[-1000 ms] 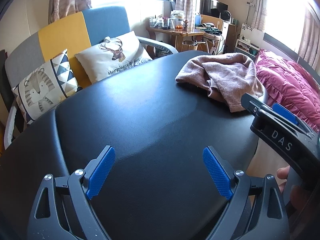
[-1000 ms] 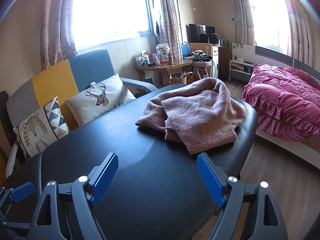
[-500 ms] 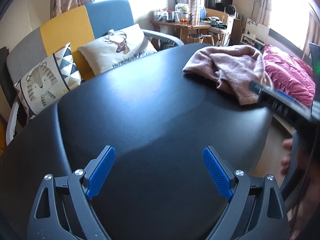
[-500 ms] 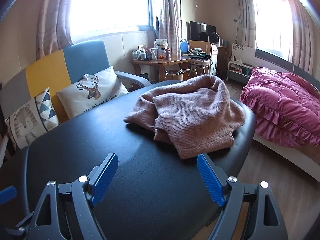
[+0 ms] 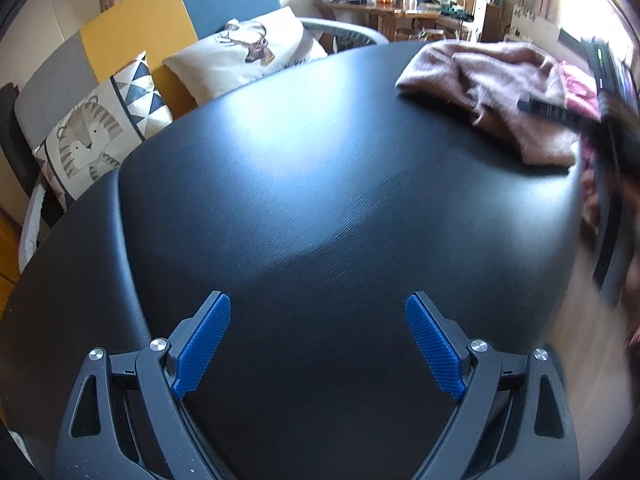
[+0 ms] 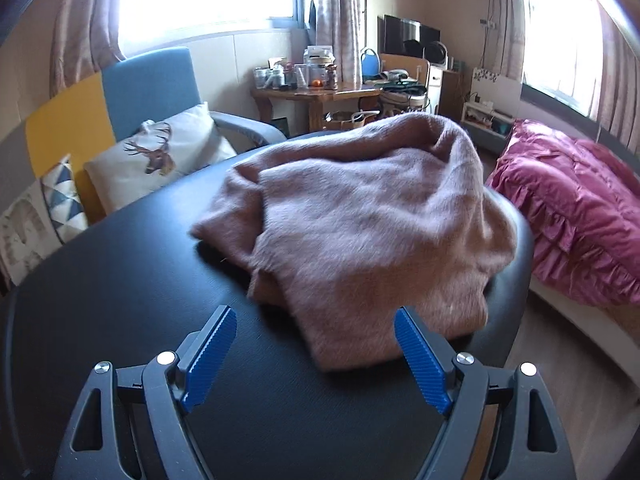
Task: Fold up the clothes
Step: 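Grasp the pink sweater edge with the right gripper and lift it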
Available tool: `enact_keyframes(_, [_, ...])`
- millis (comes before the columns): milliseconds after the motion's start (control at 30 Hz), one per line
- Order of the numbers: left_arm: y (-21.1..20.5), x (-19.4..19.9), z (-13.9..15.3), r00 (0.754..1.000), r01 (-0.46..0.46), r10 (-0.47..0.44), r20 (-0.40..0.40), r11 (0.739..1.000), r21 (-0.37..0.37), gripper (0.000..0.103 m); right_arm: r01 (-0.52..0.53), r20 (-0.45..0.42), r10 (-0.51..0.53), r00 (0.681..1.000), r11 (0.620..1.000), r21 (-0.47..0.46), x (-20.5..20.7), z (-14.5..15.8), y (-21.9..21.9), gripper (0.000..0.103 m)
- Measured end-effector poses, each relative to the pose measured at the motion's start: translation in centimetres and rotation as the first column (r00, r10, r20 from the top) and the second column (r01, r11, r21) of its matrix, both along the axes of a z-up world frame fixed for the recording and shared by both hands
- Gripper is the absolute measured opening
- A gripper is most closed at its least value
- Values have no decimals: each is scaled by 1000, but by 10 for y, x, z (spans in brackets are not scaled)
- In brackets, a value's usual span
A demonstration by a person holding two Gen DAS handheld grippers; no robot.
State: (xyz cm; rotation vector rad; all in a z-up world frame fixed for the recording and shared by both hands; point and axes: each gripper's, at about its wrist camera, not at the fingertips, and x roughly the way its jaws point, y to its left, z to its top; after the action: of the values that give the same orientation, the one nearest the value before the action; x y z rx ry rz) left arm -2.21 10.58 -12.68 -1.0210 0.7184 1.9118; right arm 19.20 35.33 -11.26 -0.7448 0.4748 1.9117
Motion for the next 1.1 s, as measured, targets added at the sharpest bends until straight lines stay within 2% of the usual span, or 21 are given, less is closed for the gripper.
enact_keyframes(133, [-2,-7,-14,1000,-15,16,20,1000,-24,92,-29,59,28,998,999,16,-15,-7,24,83])
enact_keyframes(233, [-4,-12,-22,999,-25,26,37,999,-43,92,-42,82,42,996,999,-6,-24,-14,41,83])
enact_keyframes(300, [-6,-14,-27,999,-27,29,35,998,-51,92,-47,91,50,995,999,-26,-29,-20,52,76])
enact_keyframes(433, [-12,-21,-38,999,-35,37,32,998,-59,92,-38,149,42,988,999,-29,-37,-33,67,75])
enact_keyframes(533, [-16,-28,-44,996,-52,55,67,998,-46,92,-56,221,57,974,998,-14,-46,-44,68,79])
enact_keyframes(600, [-20,-31,-45,994,-63,66,90,998,-28,92,-76,280,71,957,997,4,-53,-52,66,88])
enact_keyframes(700, [-24,-33,-46,994,-66,67,86,998,-8,92,-95,330,80,941,995,29,-60,-62,63,95])
enact_keyframes(800, [-29,-35,-47,996,-61,61,66,998,9,92,-61,286,61,956,998,-11,-54,-63,71,103])
enact_keyframes(900, [-35,-38,-48,995,-71,70,66,997,23,92,-22,223,37,974,997,-72,-44,-66,81,103])
enact_keyframes(967, [-39,-44,-48,993,-91,89,75,995,27,92,-43,231,61,971,996,-81,-43,-67,81,103])
enact_keyframes(1033, [-42,-49,-48,991,-112,109,82,993,28,92,-50,239,68,969,995,-81,-42,-64,80,96])
enact_keyframes(1100, [-47,-48,-48,989,-124,121,85,992,29,92,-40,236,56,970,997,-73,-38,-60,80,70])
